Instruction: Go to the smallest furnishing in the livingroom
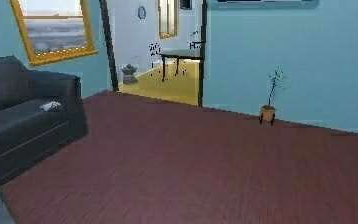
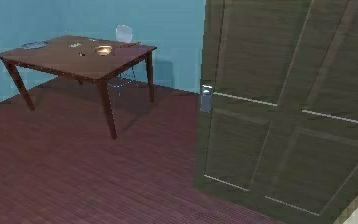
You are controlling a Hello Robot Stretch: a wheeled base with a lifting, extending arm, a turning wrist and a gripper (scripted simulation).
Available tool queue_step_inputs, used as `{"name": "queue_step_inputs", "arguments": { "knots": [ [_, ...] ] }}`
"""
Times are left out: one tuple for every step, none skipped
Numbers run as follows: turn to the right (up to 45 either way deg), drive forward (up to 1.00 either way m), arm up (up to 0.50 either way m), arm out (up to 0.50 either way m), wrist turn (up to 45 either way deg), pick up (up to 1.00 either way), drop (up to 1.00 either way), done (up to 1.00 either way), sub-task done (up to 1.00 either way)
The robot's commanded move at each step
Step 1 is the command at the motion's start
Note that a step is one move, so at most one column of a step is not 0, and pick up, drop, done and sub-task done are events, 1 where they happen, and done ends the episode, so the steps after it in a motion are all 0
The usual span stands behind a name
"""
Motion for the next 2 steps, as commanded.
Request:
{"name": "queue_step_inputs", "arguments": {
  "knots": [
    [9.0, 0.00, 0.00, 0.00, 0.0, 0.00, 0.00, 0.00, 0.00],
    [0.0, 0.45, 0.00, 0.00, 0.0, 0.00, 0.00, 0.00, 0.00]
  ]
}}
